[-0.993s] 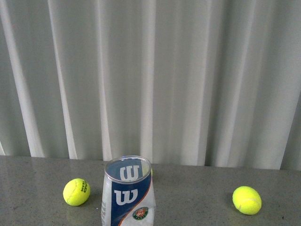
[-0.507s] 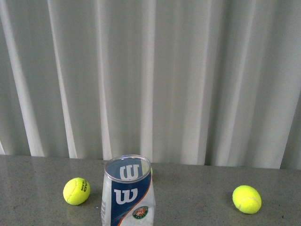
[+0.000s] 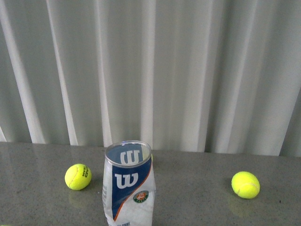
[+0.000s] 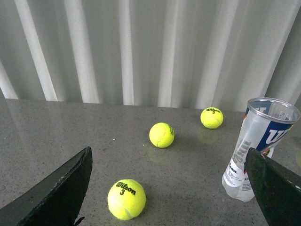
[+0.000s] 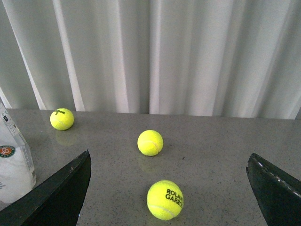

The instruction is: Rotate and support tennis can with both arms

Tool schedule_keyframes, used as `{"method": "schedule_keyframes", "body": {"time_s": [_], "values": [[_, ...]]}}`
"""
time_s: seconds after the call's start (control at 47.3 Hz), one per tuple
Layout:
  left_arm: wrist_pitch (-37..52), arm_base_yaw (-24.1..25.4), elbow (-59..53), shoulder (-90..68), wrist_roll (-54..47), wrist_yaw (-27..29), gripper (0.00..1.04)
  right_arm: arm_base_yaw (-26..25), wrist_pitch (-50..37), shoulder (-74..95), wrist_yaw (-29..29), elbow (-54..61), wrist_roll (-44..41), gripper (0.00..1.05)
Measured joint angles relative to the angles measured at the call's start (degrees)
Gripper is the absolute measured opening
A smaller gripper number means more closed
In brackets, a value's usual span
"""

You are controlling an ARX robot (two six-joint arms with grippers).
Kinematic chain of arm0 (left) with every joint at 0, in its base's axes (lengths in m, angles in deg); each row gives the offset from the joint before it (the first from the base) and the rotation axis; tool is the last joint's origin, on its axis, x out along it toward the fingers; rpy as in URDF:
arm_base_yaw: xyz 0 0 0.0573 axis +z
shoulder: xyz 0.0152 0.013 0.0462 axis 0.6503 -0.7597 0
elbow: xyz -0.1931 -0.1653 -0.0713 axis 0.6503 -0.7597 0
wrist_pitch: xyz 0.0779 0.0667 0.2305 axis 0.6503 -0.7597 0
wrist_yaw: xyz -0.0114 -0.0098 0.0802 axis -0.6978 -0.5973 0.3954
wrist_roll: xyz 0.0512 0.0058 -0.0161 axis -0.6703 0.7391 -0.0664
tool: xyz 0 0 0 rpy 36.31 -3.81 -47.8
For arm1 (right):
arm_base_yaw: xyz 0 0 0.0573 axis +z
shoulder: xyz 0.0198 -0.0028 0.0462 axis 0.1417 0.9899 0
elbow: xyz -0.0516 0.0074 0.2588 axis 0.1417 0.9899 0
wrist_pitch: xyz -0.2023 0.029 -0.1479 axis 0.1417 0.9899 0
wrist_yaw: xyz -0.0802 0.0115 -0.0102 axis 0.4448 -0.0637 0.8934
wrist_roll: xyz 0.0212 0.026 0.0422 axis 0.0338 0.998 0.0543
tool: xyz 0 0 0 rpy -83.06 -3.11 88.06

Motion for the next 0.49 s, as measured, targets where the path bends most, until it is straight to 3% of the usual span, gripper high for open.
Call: {"method": "schedule_keyframes", "body": {"time_s": [0.486], "values": [[0.00,0.00,0.00,0.00,0.00,0.02,0.98,0.00,0.00,0.00,-0.02,0.00,0.00,0.98]]}}
